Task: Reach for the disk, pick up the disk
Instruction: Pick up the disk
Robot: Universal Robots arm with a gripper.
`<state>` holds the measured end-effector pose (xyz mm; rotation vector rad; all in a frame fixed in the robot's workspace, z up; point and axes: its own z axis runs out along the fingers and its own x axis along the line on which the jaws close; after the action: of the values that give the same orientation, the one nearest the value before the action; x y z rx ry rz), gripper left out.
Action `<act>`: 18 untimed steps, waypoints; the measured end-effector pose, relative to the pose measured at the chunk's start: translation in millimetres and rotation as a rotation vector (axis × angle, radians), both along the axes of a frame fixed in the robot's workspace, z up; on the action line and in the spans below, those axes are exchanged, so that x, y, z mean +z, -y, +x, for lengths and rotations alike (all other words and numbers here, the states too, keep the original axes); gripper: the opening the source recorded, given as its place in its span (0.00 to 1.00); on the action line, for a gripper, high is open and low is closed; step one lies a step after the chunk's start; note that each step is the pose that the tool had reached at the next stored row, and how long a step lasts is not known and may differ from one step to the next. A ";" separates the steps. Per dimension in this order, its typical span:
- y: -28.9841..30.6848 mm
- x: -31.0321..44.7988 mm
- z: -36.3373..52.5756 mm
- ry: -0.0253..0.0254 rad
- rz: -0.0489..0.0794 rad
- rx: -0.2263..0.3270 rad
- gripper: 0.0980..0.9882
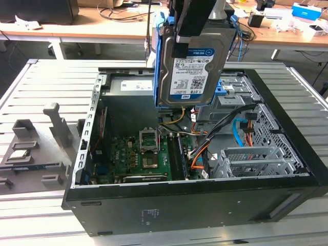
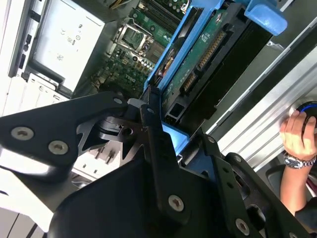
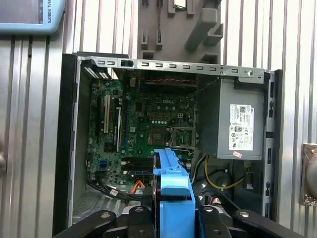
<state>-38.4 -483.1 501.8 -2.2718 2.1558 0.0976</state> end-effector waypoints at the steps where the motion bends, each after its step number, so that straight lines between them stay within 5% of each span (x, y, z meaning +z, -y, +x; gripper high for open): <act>1: 4.9 -0.1 0.0 0.0000 0.000 0.000 0.30; 5: 20.2 -0.3 0.0 0.0000 0.000 0.000 0.30; 7: 35.6 -0.5 0.0 0.0000 0.000 0.000 0.30; 8: 50.7 -1.4 0.0 0.0000 -0.005 0.000 0.30; 9: 55.1 -2.2 0.0 0.0007 -0.040 -0.007 0.30; 10: 55.4 -7.3 0.8 0.0001 -0.042 -0.053 0.30; 18: 55.5 -22.4 45.6 -0.0054 -0.049 -0.054 0.30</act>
<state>7.2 -538.6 479.4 -2.2386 2.2450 0.0512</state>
